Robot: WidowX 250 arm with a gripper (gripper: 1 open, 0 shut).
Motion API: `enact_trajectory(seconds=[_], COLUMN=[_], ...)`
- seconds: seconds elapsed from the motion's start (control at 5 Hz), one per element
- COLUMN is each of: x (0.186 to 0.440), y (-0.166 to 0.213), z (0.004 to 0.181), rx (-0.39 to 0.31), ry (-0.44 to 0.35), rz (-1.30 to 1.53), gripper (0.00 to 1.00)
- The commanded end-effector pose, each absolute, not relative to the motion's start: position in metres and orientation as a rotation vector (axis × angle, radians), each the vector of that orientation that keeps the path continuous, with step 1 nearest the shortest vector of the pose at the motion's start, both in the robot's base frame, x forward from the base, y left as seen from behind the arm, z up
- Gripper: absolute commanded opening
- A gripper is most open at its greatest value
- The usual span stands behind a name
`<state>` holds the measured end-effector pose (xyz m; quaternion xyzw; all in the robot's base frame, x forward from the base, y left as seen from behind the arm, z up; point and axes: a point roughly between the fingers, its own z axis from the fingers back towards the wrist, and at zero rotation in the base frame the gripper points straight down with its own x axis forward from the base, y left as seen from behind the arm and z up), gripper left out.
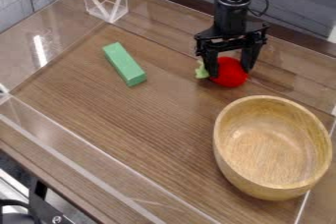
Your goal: Move the red object to the left side of the table
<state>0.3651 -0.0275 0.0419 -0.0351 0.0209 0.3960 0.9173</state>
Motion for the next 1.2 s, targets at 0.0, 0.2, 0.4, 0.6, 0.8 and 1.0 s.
enact_trajectory(seconds=[0.0, 0.2, 0.4, 0.6, 0.8, 1.0], x=[0.378, 0.377, 0.376, 0.373, 0.371, 0.371], y=[-0.036, -0.036, -0.032, -0.028, -0.024, -0.02], z=[0.06, 0.059, 0.043, 0.028, 0.027, 0.027], rx=[-0.092, -0.086, -0.079, -0.069, -0.059, -0.048], ry=[-0.019, -0.022, -0.025, -0.03, -0.04, -0.048], rz=[0.844, 0.895, 0.96, 1.012, 1.058, 1.099], gripper=[1.0, 1.0, 1.0, 1.0, 1.0, 1.0])
